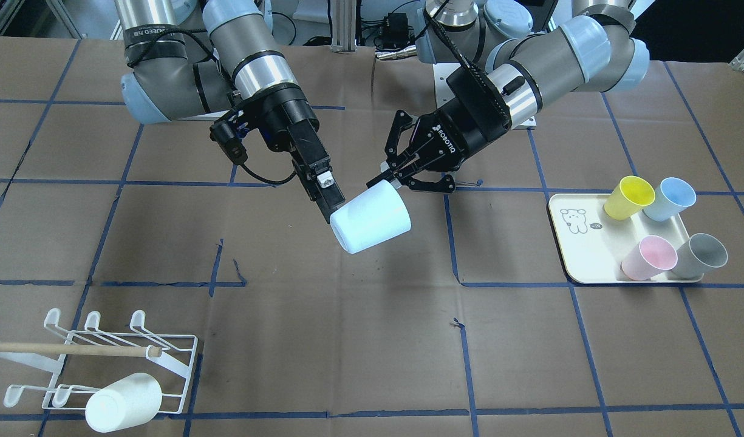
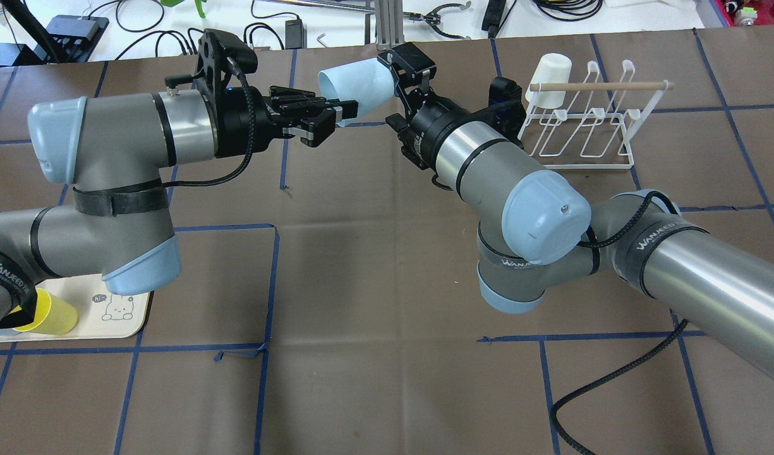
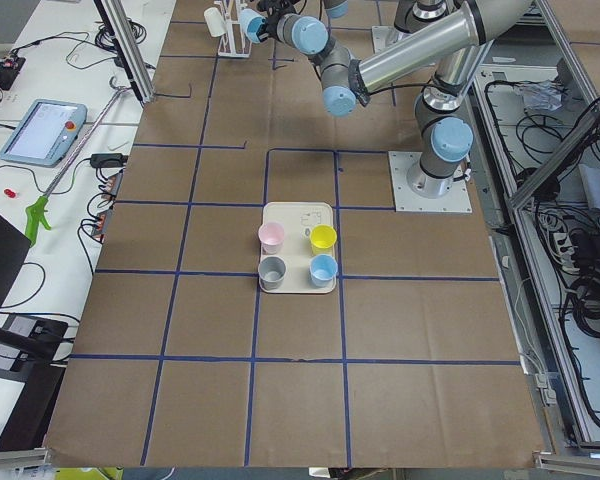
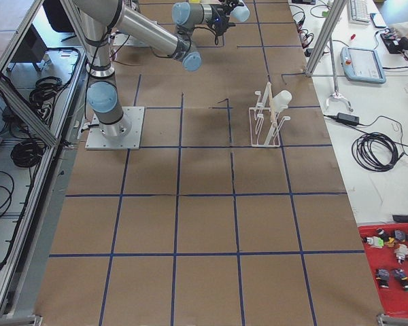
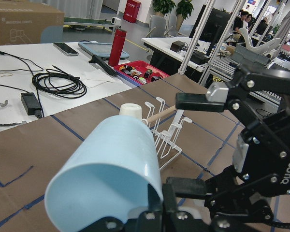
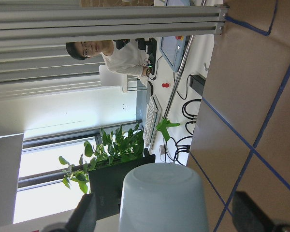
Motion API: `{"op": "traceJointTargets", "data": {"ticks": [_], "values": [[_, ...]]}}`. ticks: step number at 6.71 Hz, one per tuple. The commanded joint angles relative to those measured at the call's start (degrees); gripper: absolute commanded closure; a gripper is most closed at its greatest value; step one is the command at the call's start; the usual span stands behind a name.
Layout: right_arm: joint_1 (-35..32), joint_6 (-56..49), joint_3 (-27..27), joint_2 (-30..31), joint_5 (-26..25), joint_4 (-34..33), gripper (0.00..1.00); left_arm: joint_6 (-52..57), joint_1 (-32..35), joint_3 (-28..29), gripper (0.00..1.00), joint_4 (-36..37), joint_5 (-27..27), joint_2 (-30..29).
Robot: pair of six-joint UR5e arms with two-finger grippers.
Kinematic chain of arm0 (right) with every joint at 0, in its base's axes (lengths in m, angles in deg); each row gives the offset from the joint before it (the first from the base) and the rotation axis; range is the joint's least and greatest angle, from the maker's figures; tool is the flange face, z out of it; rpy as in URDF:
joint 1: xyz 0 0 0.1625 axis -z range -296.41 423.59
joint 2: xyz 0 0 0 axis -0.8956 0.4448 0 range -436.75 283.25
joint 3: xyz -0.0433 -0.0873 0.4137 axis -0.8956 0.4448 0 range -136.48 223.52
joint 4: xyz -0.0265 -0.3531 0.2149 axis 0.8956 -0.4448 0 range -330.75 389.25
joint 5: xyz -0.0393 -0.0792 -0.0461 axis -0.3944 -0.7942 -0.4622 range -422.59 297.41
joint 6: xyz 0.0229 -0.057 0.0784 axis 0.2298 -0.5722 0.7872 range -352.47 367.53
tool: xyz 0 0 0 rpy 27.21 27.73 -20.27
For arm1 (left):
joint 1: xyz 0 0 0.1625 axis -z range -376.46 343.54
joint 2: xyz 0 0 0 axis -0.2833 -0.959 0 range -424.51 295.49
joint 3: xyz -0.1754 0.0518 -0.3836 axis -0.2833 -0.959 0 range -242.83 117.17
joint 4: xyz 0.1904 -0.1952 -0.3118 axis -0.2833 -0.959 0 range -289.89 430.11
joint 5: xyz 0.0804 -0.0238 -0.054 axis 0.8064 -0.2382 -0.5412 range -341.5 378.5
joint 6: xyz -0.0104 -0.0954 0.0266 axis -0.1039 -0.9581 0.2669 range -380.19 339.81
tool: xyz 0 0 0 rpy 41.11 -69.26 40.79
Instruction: Transfer IKEA cup to right arm and place on rack
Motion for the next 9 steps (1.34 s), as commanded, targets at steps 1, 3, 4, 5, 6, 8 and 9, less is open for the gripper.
{"op": "traceJointTargets", "data": {"ticks": [1, 3, 4, 5, 6, 8, 9], "values": [[-1.03, 0.03, 4.23, -3.70, -0.22, 0.32, 0.01, -0.15, 0.05, -0.03, 0.96, 0.00, 0.00, 0.05], [-1.30, 1.07, 5.12, -4.51, -0.13, 0.42, 0.01, -0.24, -0.04, 0.06, 0.96, 0.00, 0.00, 0.05], [-1.39, 1.26, 5.04, -4.51, -0.04, 0.42, 0.08, -0.24, 0.05, 0.06, 0.96, 0.00, 0.00, 0.14], [-1.56, 1.26, 4.95, -4.51, 0.13, 0.42, 0.22, -0.33, -0.03, 0.06, 0.96, 0.00, 0.00, 0.23], [-1.56, 1.34, 4.86, -4.51, 0.39, 0.24, 0.36, -0.42, -0.04, 0.06, 0.96, -0.09, 0.00, 0.32], [-1.56, 1.17, 4.77, -4.33, 0.48, 0.15, 0.55, -1.55, -0.04, 0.32, 0.74, 0.00, 0.09, -0.03], [-1.56, 1.17, 4.77, -4.33, 0.57, 0.06, 0.60, -2.52, -0.12, 0.84, 0.26, 0.17, 1.05, -0.47]]}}
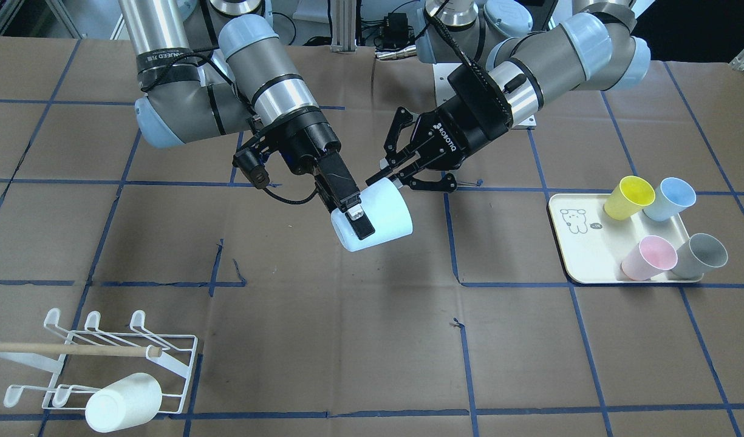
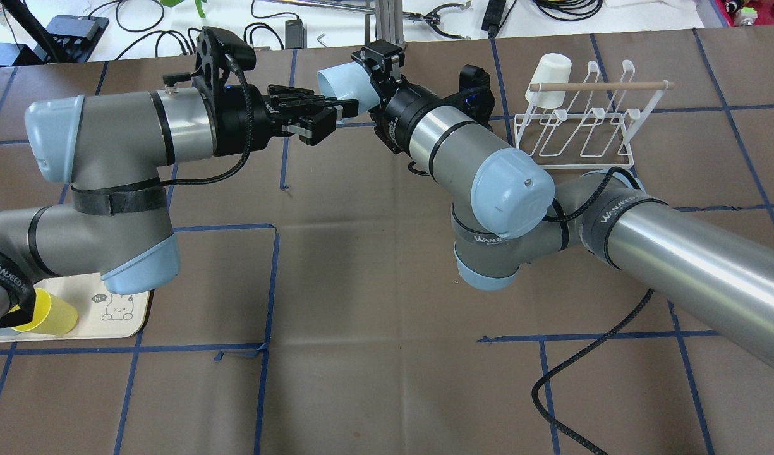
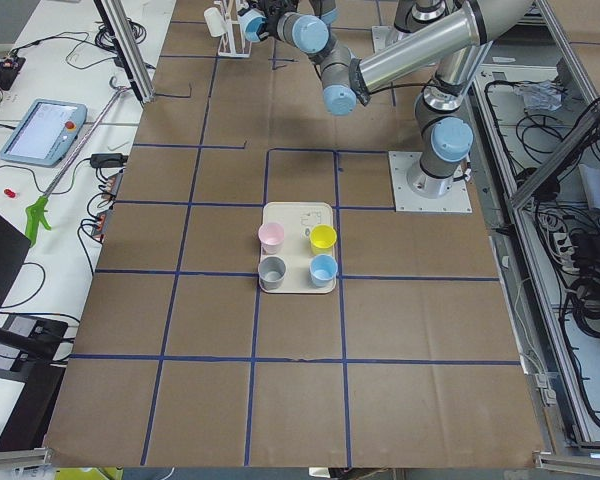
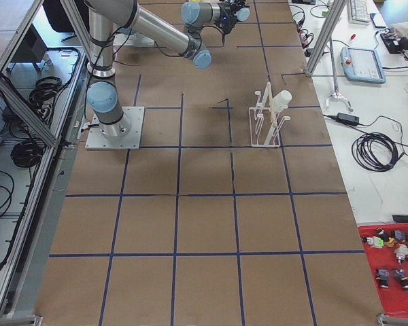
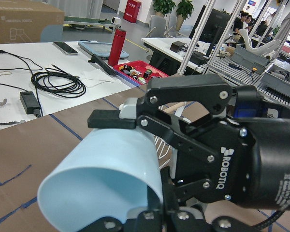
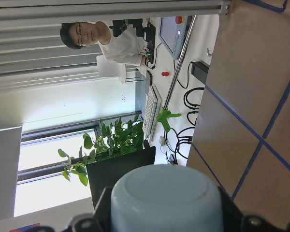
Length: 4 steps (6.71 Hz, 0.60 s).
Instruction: Transfer IKEA cup to right arm and place on rack
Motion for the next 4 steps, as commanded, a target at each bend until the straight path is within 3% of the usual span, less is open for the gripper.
{"op": "traceJointTargets", "data": {"ticks": [1, 2, 4], "values": [[0.03, -0.03, -0.01, 0.02, 0.08, -0.08, 0.64, -3.88, -0.06, 0.45, 0.07, 0.32, 0.81, -0.50], [0.03, -0.03, -0.01, 0.11, 0.08, -0.08, 0.65, -5.04, -0.14, 0.53, 0.01, 0.32, 0.90, -0.15], [0.03, -0.38, 0.33, 0.03, 0.08, -0.34, 0.73, -6.27, -2.33, 0.01, 0.01, 0.15, 1.07, 1.34]]}}
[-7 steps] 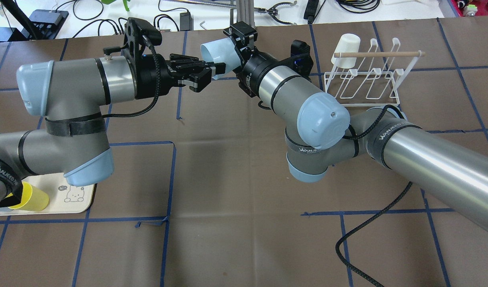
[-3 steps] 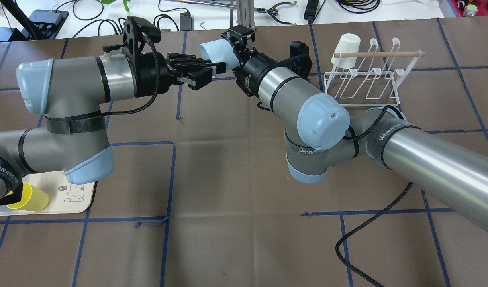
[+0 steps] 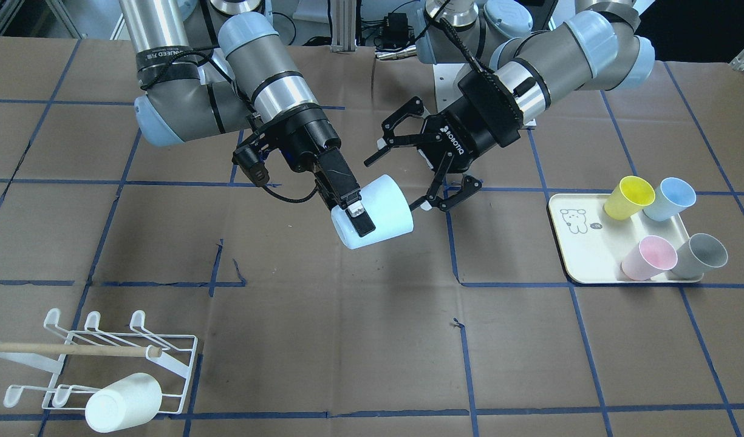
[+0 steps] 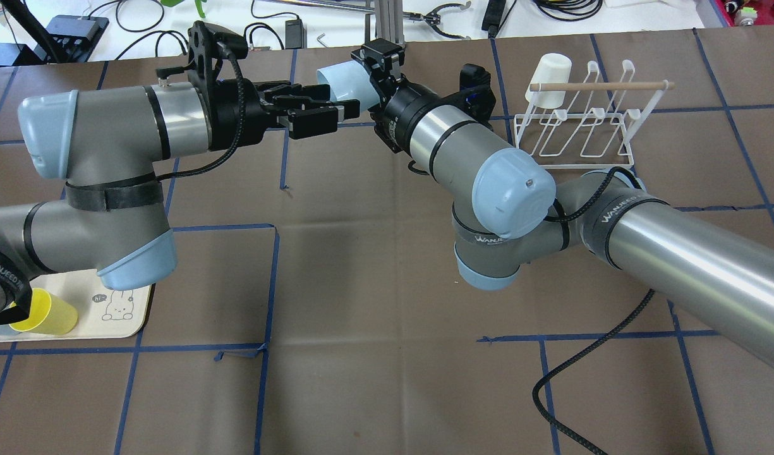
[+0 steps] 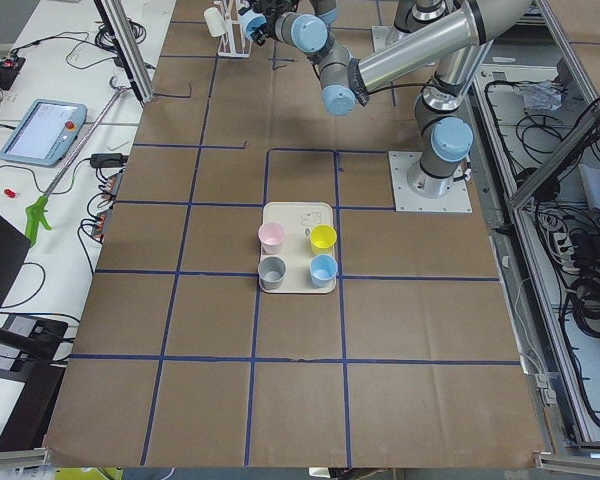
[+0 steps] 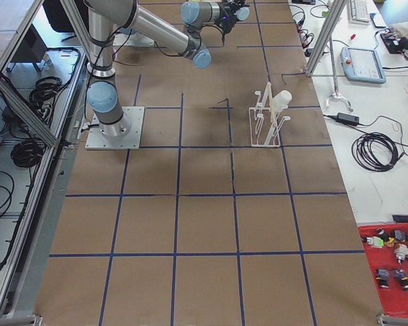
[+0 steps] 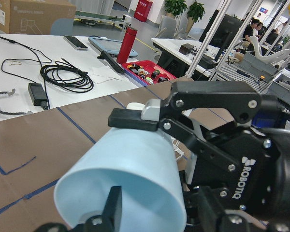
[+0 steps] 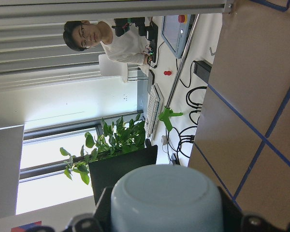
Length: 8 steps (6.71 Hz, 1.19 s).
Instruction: Transfer IKEA cup to right arm and place on rack
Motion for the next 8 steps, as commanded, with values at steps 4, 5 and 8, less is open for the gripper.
{"op": "traceJointTargets", "data": {"ticks": [4, 5, 8], "values": [[11.64, -15.66, 0.40, -0.18, 0.09, -0.16, 0.80, -7.08, -11.71, -0.52, 0.01, -1.84, 5.37, 3.03], [15.78, -30.57, 0.66, -0.27, 0.18, -0.25, 0.80, -11.56, -11.10, 3.06, 0.01, -2.80, 12.21, 1.72], [21.69, -49.37, 5.04, -3.59, -2.53, 0.19, 0.80, -17.38, -3.05, 19.72, 0.01, -33.52, 37.85, -0.56]]}}
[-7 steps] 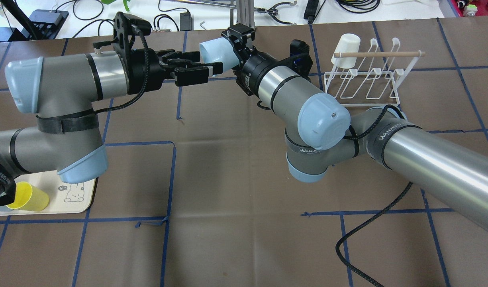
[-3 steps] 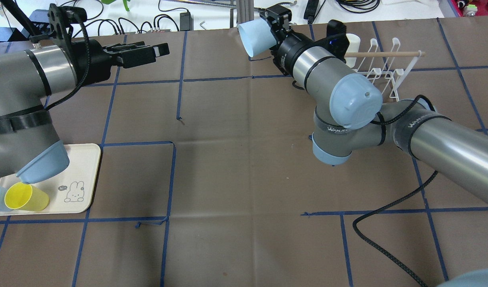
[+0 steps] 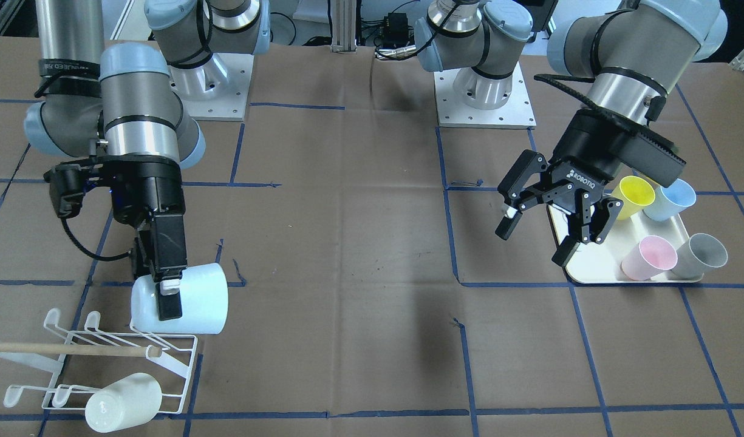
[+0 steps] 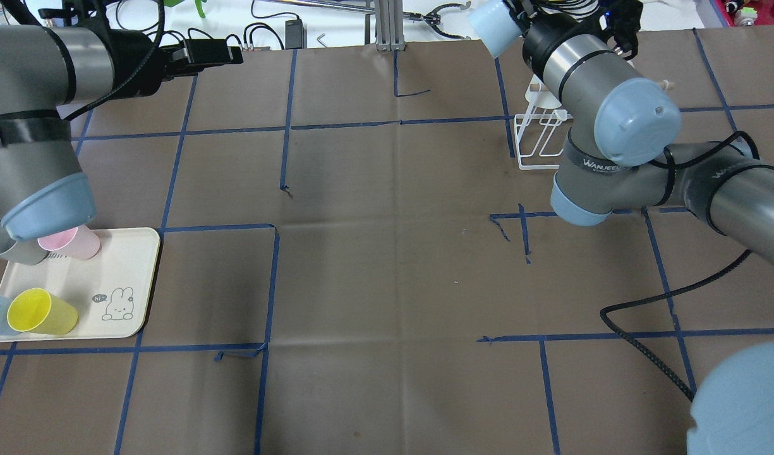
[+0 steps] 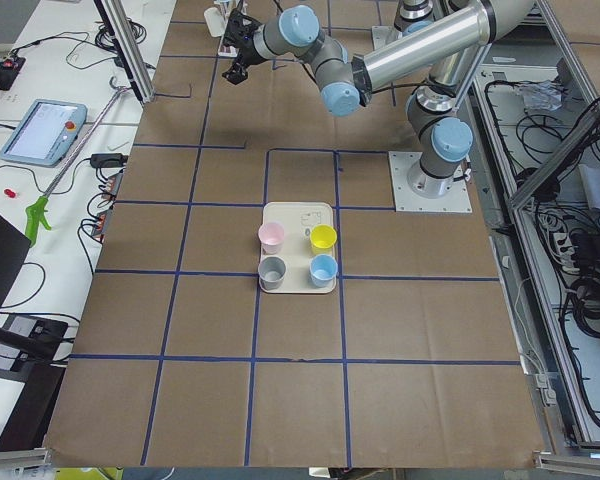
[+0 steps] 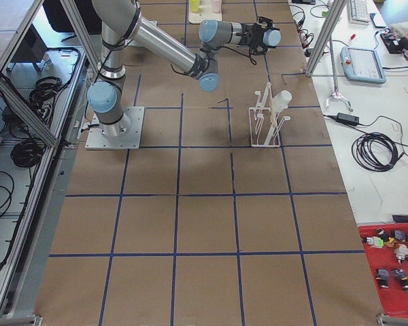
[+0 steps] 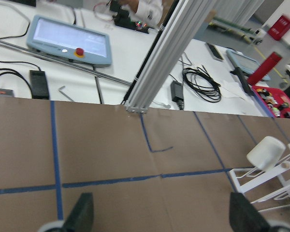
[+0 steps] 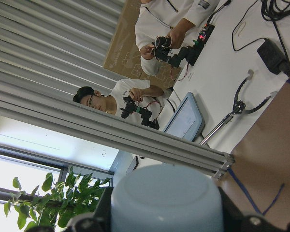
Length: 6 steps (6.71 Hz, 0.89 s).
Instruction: Transfer IKEA cup to right arm and place on rack
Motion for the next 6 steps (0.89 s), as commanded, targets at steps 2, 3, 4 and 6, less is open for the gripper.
{"op": "traceJointTargets", "data": {"ticks": [2, 3, 4, 6], "values": [[7.39, -18.23, 4.22, -4.27, -5.76, 0.06, 0.80, -3.10, 7.08, 20.33, 0.00, -39.14, 23.14, -4.62], [10.29, -26.01, 6.24, -6.02, -5.15, -0.11, 0.80, -3.36, 7.52, 25.00, 0.00, -50.84, 25.63, -4.81], [12.32, -32.79, 8.35, -7.95, -4.71, -0.20, 0.80, -3.45, 7.53, 28.62, 0.00, -61.83, 25.91, -3.94], [15.32, -42.99, 13.53, -12.26, -4.71, -0.38, 0.80, -5.98, 9.80, 27.00, 0.00, -64.49, 28.11, -3.23]]}}
